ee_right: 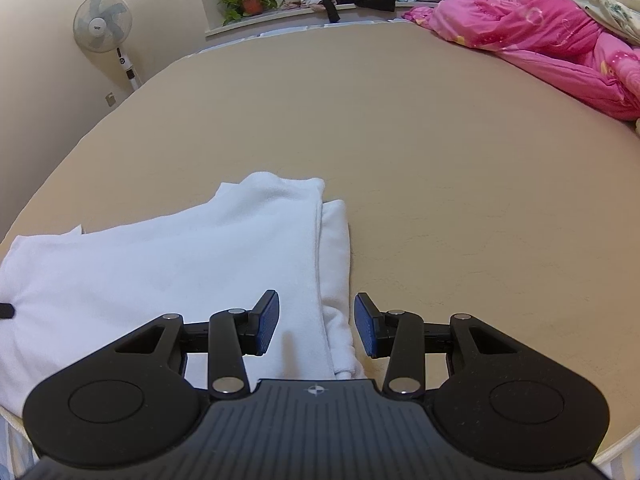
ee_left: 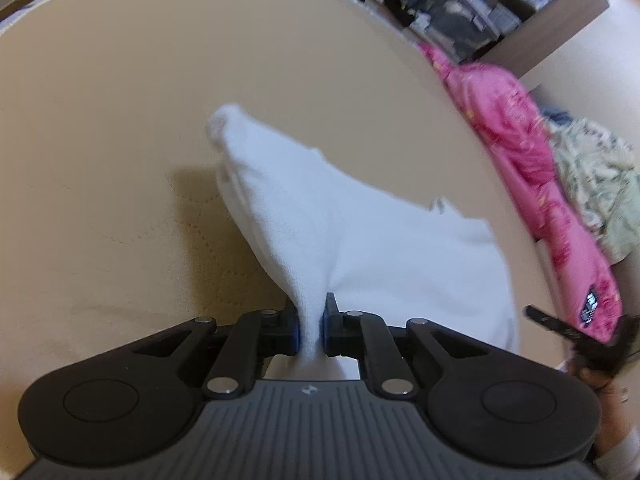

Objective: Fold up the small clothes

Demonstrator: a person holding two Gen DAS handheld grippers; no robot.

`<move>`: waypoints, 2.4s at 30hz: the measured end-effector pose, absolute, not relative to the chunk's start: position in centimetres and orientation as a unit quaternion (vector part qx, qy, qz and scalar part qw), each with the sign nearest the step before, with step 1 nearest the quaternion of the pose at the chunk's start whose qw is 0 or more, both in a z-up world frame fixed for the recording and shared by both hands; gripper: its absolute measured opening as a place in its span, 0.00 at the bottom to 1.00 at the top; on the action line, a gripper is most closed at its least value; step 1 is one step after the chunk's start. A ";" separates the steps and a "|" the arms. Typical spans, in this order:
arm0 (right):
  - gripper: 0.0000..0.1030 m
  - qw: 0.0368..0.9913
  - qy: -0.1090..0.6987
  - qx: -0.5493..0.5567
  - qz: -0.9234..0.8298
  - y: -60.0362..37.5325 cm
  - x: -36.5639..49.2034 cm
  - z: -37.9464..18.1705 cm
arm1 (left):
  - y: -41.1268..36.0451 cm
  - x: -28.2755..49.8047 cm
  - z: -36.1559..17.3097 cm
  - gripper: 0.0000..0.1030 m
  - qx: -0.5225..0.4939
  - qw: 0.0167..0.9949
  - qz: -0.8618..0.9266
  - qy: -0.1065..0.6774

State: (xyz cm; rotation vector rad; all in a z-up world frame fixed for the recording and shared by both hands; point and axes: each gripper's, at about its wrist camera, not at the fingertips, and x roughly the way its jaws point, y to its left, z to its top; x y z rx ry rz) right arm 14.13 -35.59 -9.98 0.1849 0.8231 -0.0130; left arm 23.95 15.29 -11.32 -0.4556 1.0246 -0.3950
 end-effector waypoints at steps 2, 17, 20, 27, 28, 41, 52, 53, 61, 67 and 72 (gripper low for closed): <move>0.42 0.912 0.399 0.090 -0.002 -35.4 14.2 -10.0 | 16.2 23.1 -10.3 0.10 -0.222 0.833 -0.184 0.472; 0.42 0.918 0.383 0.101 0.021 -35.5 14.5 -8.9 | 20.9 21.1 -8.0 0.10 -0.180 0.859 -0.113 0.467; 0.42 0.920 0.376 0.109 0.029 -35.7 14.6 -8.5 | 18.5 21.2 -6.2 0.10 -0.169 0.862 -0.134 0.459; 0.42 0.927 0.352 0.127 0.032 -36.6 14.4 -7.4 | 3.2 22.8 -2.1 0.10 -0.134 0.857 -0.190 0.460; 0.42 0.927 0.350 0.132 0.032 -37.0 14.4 -7.3 | 0.5 23.0 -2.0 0.10 -0.128 0.856 -0.196 0.461; 0.42 0.915 0.357 0.174 0.071 -36.6 14.0 -7.5 | -3.6 19.9 0.4 0.38 -0.105 0.868 -0.274 0.400; 0.46 0.888 0.405 0.187 0.114 -33.0 16.8 -10.0 | 1.1 15.4 -9.3 0.38 -0.047 0.856 -0.275 0.435; 0.50 0.886 0.407 0.194 0.112 -33.0 17.1 -10.3 | 0.8 15.6 -9.8 0.38 -0.045 0.854 -0.268 0.444; 0.52 0.879 0.411 0.220 0.097 -32.5 20.4 -12.6 | -2.0 16.9 -11.7 0.40 0.029 0.838 -0.293 0.459; 0.01 0.914 0.364 0.163 0.077 -30.1 21.3 -12.0 | -2.0 17.1 -12.0 0.40 0.039 0.837 -0.299 0.457; 0.00 0.955 0.255 0.143 0.054 -30.3 20.1 -8.4 | -1.6 16.8 -11.7 0.40 0.034 0.836 -0.303 0.456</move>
